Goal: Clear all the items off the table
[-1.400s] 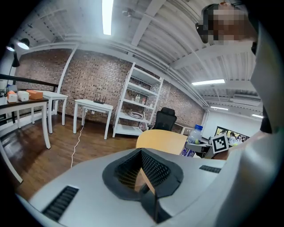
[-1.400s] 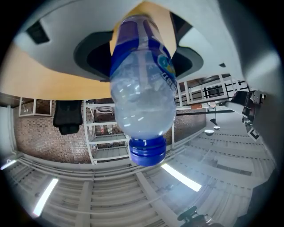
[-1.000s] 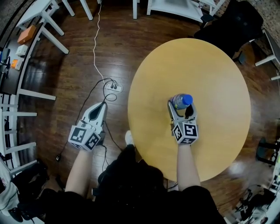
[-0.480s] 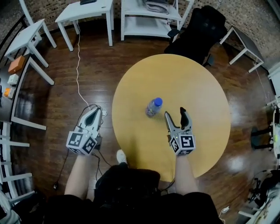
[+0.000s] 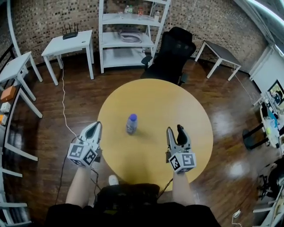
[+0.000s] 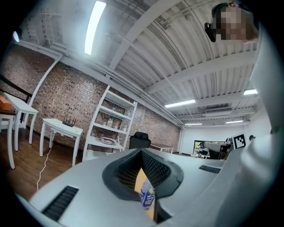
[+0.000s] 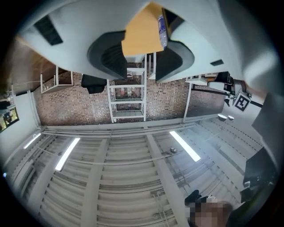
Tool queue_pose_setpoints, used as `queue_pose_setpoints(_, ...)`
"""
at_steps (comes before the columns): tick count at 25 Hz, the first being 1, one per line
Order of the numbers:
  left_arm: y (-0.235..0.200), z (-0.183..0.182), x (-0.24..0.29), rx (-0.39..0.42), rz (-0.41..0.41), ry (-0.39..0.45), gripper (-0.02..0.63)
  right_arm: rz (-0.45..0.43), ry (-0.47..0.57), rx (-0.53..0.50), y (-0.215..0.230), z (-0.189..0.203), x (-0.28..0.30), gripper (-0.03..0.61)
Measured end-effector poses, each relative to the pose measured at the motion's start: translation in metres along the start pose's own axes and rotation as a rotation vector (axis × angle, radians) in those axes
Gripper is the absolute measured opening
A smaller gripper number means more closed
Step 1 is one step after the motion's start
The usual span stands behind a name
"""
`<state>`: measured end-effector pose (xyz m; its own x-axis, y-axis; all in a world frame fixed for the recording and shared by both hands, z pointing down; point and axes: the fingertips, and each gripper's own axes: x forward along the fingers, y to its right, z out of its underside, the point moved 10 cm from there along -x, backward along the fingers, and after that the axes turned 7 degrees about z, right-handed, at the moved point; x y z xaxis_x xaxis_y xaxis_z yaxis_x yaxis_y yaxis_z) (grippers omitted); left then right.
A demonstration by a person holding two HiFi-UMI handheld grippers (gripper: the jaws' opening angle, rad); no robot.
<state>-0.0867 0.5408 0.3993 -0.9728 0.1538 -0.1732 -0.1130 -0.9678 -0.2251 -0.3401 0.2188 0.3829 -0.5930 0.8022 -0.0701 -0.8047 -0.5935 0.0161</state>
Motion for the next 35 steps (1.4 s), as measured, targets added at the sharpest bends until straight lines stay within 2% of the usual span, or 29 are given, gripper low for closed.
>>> queue_pose_setpoints(9,0.043,-0.002,0.01,0.034,0.048,0.009,0.0,0.036,0.032,0.007,0.026,-0.014,-0.02,0.204)
queue_pose_setpoints(10,0.045,-0.001,0.01,0.035,0.046,0.01,0.0,0.038,0.032,0.006,0.027,-0.015,-0.021,0.185)
queue_pose_setpoints(16,0.057,-0.003,0.009,0.045,0.063,0.016,0.0,0.019,0.026,0.001,0.029,-0.018,-0.02,0.177)
queue_pose_setpoints(26,0.059,-0.006,0.003,0.036,0.046,0.04,0.0,-0.001,0.027,-0.006,0.027,-0.015,-0.024,0.176)
queue_pose_setpoints(30,0.066,0.0,0.007,0.033,0.098,0.037,0.0,0.037,0.034,-0.007,0.031,-0.013,-0.042,0.178)
queue_pose_setpoints(35,0.1,0.014,0.035,0.022,0.219,0.02,0.0,0.154,0.029,-0.018,0.063,-0.008,-0.089,0.178)
